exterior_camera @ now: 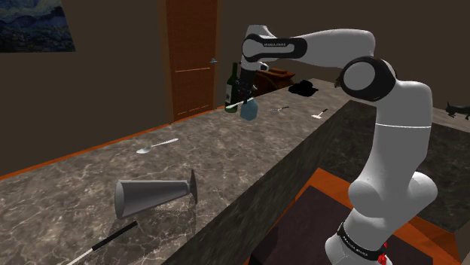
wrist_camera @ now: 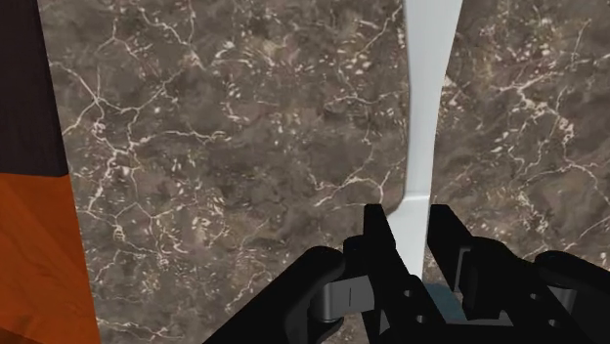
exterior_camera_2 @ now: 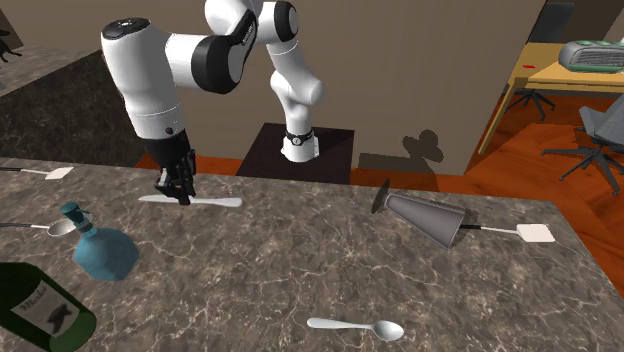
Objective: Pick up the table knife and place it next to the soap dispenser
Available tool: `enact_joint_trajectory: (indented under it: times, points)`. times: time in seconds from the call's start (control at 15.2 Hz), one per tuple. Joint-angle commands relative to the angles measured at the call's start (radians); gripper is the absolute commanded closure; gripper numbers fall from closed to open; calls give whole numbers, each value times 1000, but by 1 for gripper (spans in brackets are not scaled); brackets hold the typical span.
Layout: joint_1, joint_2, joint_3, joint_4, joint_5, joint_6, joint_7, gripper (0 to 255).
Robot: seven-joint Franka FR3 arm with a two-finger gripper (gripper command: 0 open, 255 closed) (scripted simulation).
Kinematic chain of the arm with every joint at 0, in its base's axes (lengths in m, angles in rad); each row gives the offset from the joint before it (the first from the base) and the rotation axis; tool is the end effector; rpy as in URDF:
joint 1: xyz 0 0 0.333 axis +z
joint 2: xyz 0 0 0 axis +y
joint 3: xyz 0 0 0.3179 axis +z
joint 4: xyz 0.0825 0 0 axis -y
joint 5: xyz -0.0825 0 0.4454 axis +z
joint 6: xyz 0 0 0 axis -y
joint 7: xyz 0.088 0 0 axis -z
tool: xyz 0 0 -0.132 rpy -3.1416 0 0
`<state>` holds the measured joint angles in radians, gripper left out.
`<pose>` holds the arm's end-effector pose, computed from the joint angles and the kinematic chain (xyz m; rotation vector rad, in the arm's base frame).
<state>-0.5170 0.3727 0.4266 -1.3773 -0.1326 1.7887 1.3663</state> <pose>0.7246 -0.1240 0.4919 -2.2928 2.0602 -0.0700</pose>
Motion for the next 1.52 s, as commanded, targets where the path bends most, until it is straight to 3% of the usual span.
enact_joint_trajectory:
  times: [0.0,1.45]
  points:
    - [-4,-2,-1,-31,1,30,-1,255]
    - [-12,46,-17,-262,-27,304,16,255]
